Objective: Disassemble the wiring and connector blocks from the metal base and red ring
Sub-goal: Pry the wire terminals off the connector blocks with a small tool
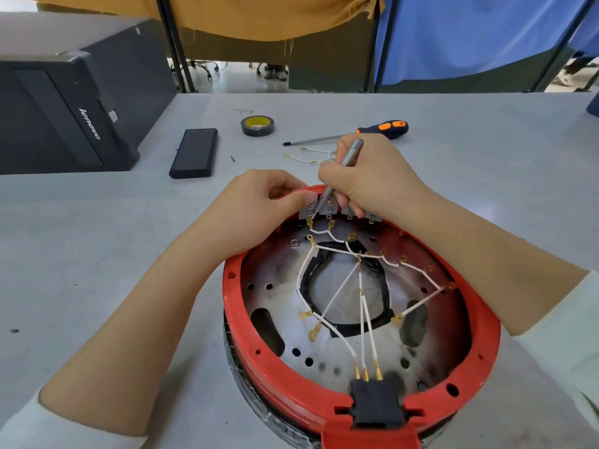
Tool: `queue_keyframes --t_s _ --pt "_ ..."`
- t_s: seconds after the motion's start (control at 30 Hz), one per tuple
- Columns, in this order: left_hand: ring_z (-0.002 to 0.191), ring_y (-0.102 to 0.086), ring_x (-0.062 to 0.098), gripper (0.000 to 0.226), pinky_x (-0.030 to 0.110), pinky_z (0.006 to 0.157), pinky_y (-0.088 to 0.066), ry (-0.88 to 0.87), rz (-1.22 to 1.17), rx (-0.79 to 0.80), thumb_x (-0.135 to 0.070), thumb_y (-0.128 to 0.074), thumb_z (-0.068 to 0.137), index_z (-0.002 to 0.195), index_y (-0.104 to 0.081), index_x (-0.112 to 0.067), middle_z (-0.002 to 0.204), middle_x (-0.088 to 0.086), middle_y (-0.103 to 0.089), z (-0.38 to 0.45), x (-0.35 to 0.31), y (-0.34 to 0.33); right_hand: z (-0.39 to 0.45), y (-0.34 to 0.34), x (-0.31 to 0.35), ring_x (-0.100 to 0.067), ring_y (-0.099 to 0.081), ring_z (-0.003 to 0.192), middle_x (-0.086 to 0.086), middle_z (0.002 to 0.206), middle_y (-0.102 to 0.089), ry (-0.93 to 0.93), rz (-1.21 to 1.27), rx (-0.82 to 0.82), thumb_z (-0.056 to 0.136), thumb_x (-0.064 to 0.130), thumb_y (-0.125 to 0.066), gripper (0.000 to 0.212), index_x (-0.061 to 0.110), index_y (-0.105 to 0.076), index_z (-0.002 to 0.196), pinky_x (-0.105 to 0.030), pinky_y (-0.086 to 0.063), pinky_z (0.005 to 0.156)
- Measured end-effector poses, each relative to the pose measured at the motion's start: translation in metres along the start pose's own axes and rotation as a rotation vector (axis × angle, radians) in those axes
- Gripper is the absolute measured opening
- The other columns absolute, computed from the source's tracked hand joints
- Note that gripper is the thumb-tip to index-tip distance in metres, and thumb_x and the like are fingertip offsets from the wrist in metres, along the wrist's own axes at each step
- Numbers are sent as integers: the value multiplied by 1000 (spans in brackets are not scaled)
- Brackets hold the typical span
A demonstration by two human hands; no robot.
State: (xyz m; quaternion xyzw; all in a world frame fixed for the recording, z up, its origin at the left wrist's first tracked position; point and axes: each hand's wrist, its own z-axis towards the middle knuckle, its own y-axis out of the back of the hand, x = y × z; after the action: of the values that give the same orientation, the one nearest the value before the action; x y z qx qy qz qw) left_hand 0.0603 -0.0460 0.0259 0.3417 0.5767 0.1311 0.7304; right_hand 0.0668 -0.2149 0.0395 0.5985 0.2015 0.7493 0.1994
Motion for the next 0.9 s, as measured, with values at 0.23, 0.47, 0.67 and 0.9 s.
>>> queue_keyframes --t_s 0.23,0.47,0.67,0.9 --pt "84 -67 15 18 38 84 -51 12 -55 1 -43 -58 89 96 -69 -30 86 -8 -72 -2 0 -1 -10 0 -6 -11 -44 29 3 42 -56 142 -36 -38 89 21 -60 33 21 -41 63 -18 -38 41" --pt "81 -66 10 18 33 80 -51 1 1 -9 -42 -57 90 95 -69 -29 85 -8 -71 0 0 -1 1 1 1 -12 -38 23 0 38 -52 -11 -14 51 88 15 -57 29 14 -41 64 -14 -30 33" --pt "75 -63 3 18 17 66 -45 -1 51 -43 -44 -59 87 93 -69 -30 78 -12 -71 2 3 -1 3 -4 1 -15 -43 25 -3 41 -55 25 -145 54 87 20 -54 30 15 -44 59 -16 -34 36" --pt "79 -65 8 17 35 80 -52 10 -28 -21 -42 -59 88 92 -69 -29 81 -10 -71 0 3 -1 0 -2 -2 -13 -41 25 3 38 -51 70 -92 -53 87 20 -54 30 18 -38 62 -17 -33 35"
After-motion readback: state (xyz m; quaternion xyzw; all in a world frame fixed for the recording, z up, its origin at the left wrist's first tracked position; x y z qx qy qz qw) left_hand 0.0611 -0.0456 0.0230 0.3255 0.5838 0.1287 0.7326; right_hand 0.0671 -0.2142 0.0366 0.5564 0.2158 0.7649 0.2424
